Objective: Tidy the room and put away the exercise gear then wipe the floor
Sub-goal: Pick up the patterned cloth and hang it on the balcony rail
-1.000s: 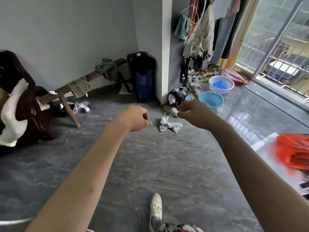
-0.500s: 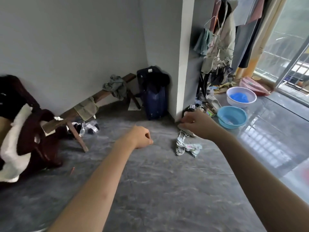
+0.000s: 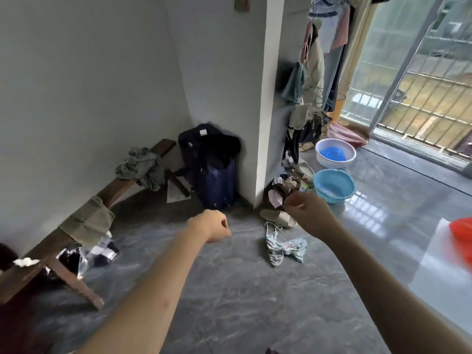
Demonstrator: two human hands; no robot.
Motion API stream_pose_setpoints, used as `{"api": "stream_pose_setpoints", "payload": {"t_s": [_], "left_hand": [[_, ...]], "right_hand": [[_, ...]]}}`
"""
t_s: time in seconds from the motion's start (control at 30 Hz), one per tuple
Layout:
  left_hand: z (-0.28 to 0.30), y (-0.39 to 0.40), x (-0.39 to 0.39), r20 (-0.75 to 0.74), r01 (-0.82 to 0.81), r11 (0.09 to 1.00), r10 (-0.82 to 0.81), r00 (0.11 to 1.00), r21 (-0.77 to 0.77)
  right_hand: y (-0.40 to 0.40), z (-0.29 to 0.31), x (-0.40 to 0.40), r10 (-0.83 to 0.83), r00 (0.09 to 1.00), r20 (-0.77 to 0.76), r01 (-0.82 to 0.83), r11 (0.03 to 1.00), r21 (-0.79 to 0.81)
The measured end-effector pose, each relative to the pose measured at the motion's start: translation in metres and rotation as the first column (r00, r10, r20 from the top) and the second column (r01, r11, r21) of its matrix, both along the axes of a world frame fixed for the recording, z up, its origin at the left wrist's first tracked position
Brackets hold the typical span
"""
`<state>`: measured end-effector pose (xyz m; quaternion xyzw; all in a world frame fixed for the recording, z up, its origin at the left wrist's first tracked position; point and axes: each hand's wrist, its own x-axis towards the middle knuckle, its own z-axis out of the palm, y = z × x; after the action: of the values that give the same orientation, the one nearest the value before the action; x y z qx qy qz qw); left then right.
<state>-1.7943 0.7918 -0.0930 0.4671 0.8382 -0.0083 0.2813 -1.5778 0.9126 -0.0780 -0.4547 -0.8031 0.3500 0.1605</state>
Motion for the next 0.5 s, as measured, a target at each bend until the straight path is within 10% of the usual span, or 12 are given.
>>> {"api": "stream_pose_setpoints", "payload": {"t_s": [0.5], "left_hand": [[-0.076,0.199,-0.039,0.229,0.32,0.944,-0.294,0.928,-0.085]], "right_hand": [[0.114,-0.069,-0.032,-0.379,0.923,0.066,0.384,0.918,-0.094]]}}
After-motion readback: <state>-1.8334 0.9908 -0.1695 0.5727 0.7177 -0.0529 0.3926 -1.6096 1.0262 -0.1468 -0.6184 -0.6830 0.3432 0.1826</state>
